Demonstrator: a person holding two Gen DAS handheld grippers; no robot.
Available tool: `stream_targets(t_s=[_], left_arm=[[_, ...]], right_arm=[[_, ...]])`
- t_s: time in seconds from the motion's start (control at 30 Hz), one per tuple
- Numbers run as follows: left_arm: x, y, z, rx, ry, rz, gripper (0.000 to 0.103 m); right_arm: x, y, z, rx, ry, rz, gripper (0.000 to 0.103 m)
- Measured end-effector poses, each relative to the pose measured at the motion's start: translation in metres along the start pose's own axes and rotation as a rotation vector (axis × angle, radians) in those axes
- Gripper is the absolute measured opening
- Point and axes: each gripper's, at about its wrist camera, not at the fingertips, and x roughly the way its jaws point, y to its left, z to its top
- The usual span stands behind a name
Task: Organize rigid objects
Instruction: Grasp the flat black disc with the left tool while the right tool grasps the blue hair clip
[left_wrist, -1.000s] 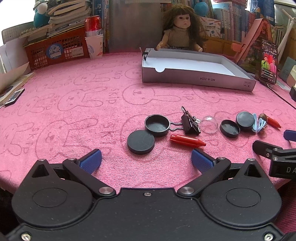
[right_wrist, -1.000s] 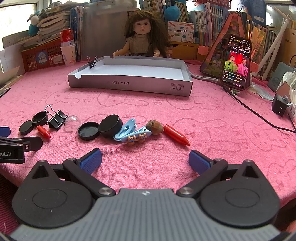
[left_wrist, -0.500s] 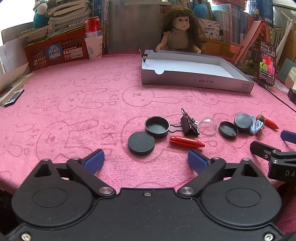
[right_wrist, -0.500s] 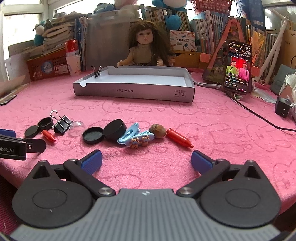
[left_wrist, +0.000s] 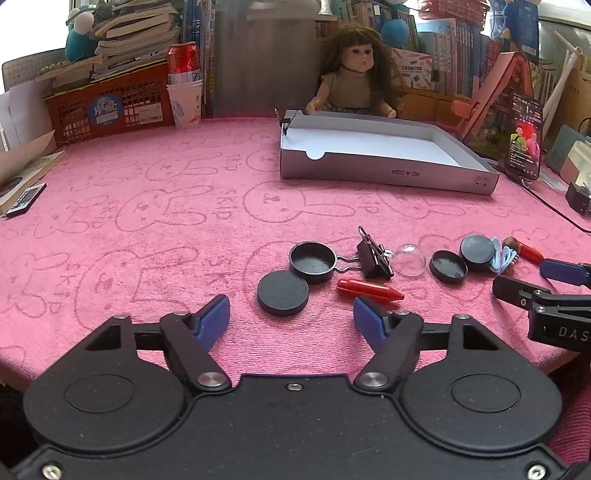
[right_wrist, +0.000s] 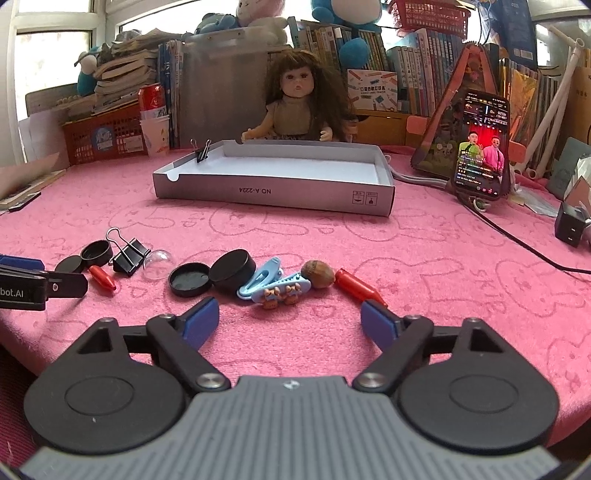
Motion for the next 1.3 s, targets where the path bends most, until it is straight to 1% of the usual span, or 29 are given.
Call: stream_targets(t_s=[0.03, 0.17, 0.23, 0.33, 0.4, 0.53, 0.6, 0.67, 1.17, 1.3], left_arm=[[0.000, -0.001, 0.000, 0.004, -0.002, 0.000, 0.065], [0.000, -0.004, 0.001, 0.020, -0.006, -0.002, 0.059], [0.000, -0.004, 0.001, 0.021, -0.005, -0.005, 0.052], [0.000, -0.003, 0.000, 0.022, -0.004, -0.009, 0.046], [-0.001, -0.002, -0.001, 0.028, -0.006, -0.009, 0.044], [-0.001, -0.001, 0.000, 0.038, -0.011, -0.007, 0.043], [-0.001, -0.002, 0.000, 0.044, -0.012, -0.009, 0.043], [0.000, -0.002, -0.001, 0.049, -0.013, -0.011, 0.043], [0.005, -0.003, 0.002, 0.079, -0.039, -0.005, 0.043], [0.007, 0.001, 0.005, 0.069, -0.048, 0.001, 0.043]], right_arm=[[0.000, 0.001, 0.000, -0.003, -0.005, 0.002, 0.085], [-0.002, 0.004, 0.002, -0.034, -0.027, 0.005, 0.082], [-0.002, 0.005, 0.003, -0.054, -0.034, 0.011, 0.080], [0.000, 0.006, 0.005, -0.083, -0.026, 0.031, 0.074], [0.001, 0.008, 0.006, -0.109, -0.025, 0.043, 0.070], [0.003, 0.007, 0.007, -0.144, -0.022, 0.056, 0.069], [0.005, 0.005, 0.008, -0.145, -0.012, 0.067, 0.062], [0.007, 0.003, 0.008, -0.149, -0.002, 0.075, 0.059], [0.018, -0.004, 0.013, -0.170, -0.008, 0.120, 0.059], [0.018, -0.004, 0.011, -0.169, -0.014, 0.127, 0.059]])
